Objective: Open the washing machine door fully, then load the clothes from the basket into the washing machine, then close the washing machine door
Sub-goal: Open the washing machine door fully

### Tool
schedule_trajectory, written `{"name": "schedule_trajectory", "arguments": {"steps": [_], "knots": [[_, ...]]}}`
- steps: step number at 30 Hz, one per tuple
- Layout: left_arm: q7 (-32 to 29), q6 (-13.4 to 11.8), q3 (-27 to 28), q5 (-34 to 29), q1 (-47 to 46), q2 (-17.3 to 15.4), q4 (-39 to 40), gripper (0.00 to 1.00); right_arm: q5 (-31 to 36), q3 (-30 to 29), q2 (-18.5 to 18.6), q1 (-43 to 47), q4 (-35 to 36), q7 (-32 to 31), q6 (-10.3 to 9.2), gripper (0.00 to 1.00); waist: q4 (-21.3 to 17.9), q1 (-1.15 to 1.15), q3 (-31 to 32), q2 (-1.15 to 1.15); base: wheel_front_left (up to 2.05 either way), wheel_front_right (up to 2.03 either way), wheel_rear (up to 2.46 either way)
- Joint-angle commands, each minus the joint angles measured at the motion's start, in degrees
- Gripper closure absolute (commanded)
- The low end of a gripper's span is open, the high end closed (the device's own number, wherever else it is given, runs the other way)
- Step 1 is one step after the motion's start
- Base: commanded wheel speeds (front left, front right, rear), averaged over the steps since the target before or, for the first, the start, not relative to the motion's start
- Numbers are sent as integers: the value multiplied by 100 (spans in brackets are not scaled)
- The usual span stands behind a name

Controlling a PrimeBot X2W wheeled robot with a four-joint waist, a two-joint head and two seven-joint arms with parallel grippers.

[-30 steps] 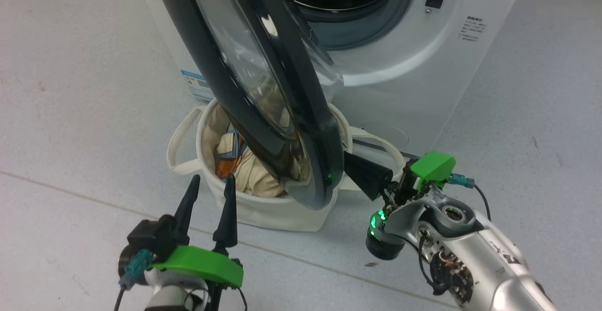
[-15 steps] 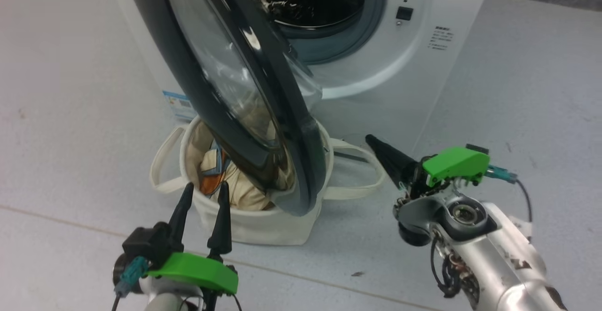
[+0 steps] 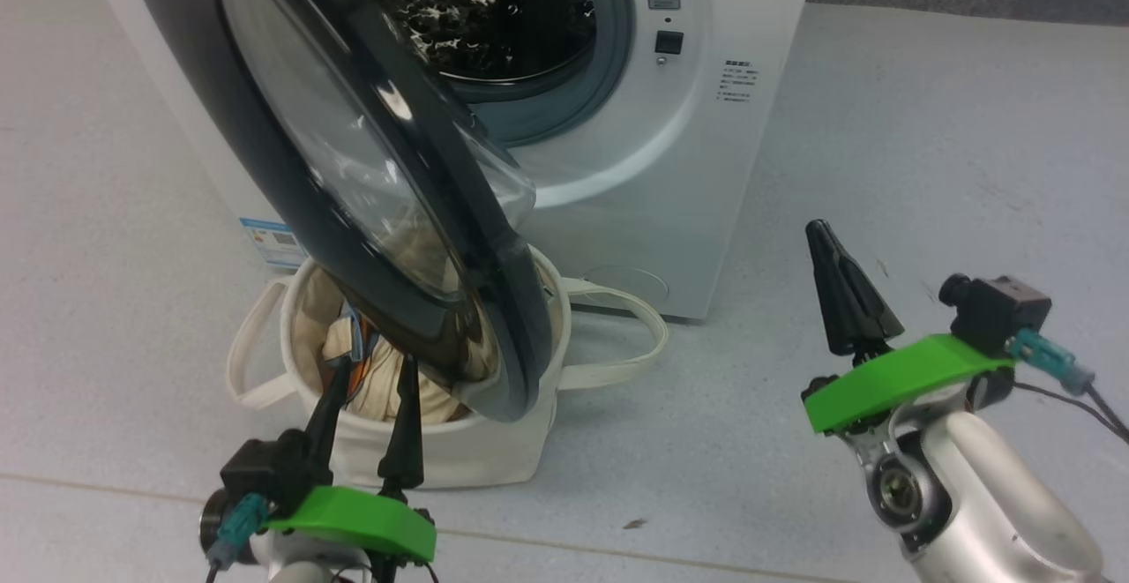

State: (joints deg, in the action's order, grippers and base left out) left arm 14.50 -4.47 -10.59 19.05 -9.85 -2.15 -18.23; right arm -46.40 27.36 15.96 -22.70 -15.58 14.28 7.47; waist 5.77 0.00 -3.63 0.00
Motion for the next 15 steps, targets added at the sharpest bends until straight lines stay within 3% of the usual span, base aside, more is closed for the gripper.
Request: {"name": "schedule_trajectory", "arguments": {"steps": [1, 6, 11, 13, 14, 15], "knots": [[50, 25, 200, -73, -115, -73, 213, 0, 645, -231, -206, 212, 375, 69, 2, 100, -77, 0, -37, 0, 0, 0, 0], [50, 40, 225, -92, -133, -73, 213, 0, 1696, -768, -544, 800, 818, 71, 2, 100, -137, 0, -51, 0, 0, 0, 0], [50, 43, 246, -104, -131, -73, 213, 0, 2105, -1051, -771, 1167, 996, 71, 2, 100, -158, 0, -70, 0, 0, 0, 0], [50, 50, 246, -110, -141, -73, 211, 0, 2349, -1199, -834, 1265, 962, 71, 2, 11, -164, 0, -97, 0, 0, 0, 0], [50, 52, 246, -114, -147, -73, 210, 0, 2462, -1269, -871, 1297, 934, 71, 2, 0, -166, 0, -107, 0, 0, 0, 0], [50, 52, 249, -117, -154, -73, 209, 0, 2522, -1325, -914, 1326, 898, 71, 2, 0, -166, 0, -117, 0, 0, 0, 0]]}}
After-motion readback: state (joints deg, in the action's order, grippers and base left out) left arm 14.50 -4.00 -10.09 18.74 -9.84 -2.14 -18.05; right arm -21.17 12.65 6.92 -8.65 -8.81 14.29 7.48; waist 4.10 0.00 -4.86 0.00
